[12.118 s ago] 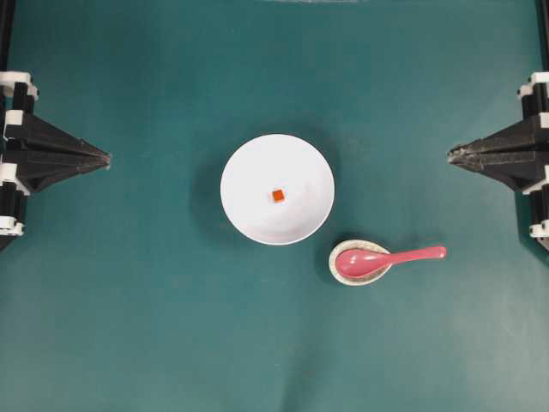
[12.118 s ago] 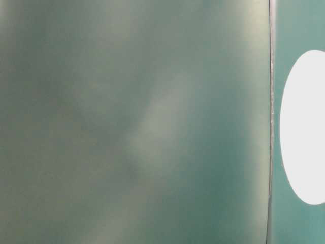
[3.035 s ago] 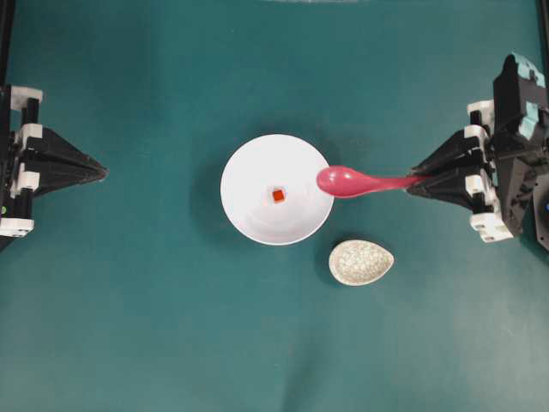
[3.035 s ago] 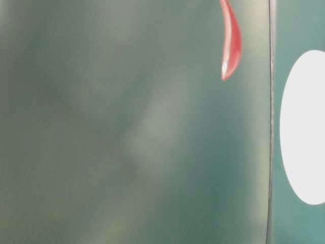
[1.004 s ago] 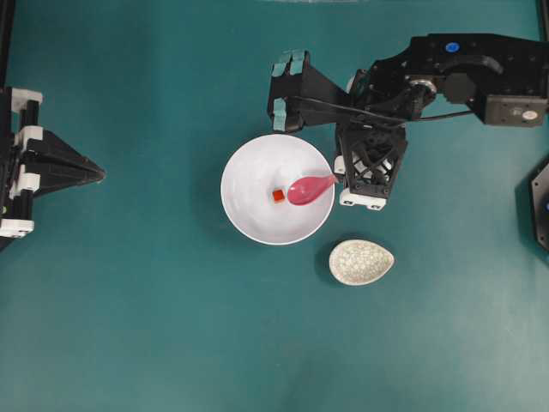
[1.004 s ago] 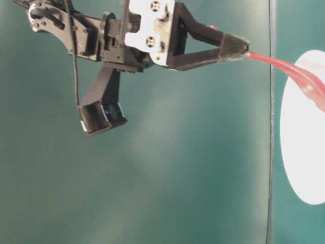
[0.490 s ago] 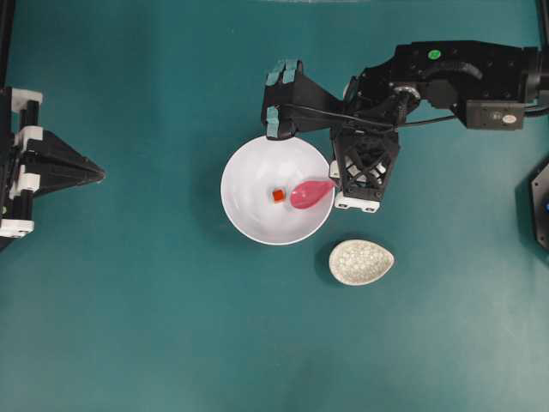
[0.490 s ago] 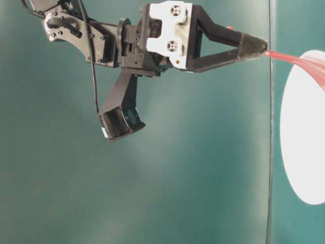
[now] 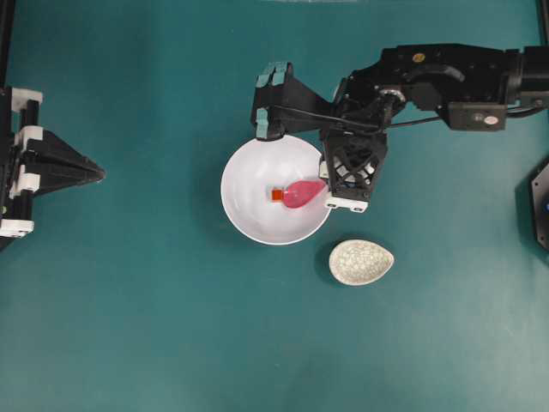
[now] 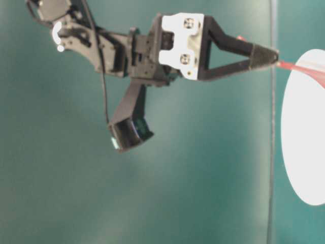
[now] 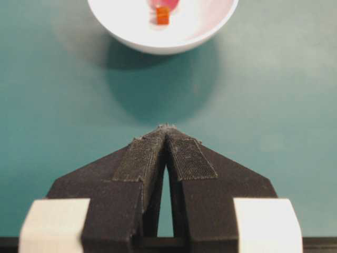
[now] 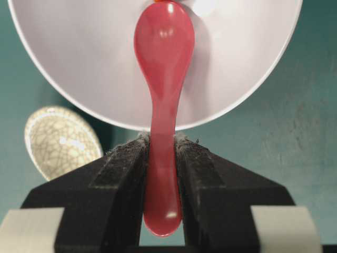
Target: Grip the spoon and scoop the red block from the bowl with right arm.
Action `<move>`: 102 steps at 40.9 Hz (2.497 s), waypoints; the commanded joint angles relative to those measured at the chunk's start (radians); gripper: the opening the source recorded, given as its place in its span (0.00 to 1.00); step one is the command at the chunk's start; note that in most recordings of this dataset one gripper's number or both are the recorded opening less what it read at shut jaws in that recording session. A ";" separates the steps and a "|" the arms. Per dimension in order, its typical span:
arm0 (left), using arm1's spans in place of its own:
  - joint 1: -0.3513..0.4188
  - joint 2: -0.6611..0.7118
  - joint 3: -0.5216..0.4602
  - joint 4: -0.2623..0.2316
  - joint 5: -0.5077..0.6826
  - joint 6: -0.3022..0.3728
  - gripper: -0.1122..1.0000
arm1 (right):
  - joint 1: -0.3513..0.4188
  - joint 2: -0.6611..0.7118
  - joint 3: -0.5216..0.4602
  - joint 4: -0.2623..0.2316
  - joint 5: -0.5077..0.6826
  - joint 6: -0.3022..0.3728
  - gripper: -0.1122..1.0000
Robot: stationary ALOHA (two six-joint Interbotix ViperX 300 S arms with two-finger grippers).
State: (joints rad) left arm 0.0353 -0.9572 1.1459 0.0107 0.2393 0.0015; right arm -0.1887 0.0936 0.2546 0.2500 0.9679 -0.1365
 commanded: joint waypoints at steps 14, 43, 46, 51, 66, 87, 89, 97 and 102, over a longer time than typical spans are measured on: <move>0.003 0.006 -0.028 0.002 -0.005 0.000 0.10 | 0.003 0.020 -0.058 0.005 -0.060 0.003 0.31; 0.003 0.006 -0.029 0.002 -0.005 0.002 0.10 | 0.015 0.021 -0.060 0.028 -0.140 0.046 0.31; 0.003 0.006 -0.028 0.002 -0.005 0.000 0.10 | 0.015 0.021 -0.060 0.028 -0.143 0.048 0.31; 0.003 0.006 -0.029 0.002 -0.005 0.000 0.10 | 0.015 0.021 -0.060 0.031 -0.143 0.048 0.31; 0.003 0.006 -0.028 0.002 -0.005 0.000 0.10 | 0.015 0.009 -0.051 0.037 -0.181 0.051 0.31; 0.003 0.006 -0.028 0.002 -0.005 -0.006 0.10 | 0.018 -0.014 -0.015 0.061 -0.219 0.052 0.31; 0.003 0.006 -0.028 0.002 -0.003 -0.006 0.10 | 0.018 -0.021 -0.005 0.064 -0.233 0.052 0.31; 0.003 0.006 -0.028 0.002 -0.005 -0.008 0.10 | 0.028 -0.052 0.044 0.072 -0.285 0.060 0.31; 0.003 0.006 -0.028 0.002 -0.005 -0.008 0.10 | 0.032 -0.074 0.080 0.074 -0.318 0.077 0.31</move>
State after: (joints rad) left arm 0.0353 -0.9572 1.1459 0.0092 0.2393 -0.0046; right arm -0.1626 0.0660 0.3313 0.3191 0.6750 -0.0660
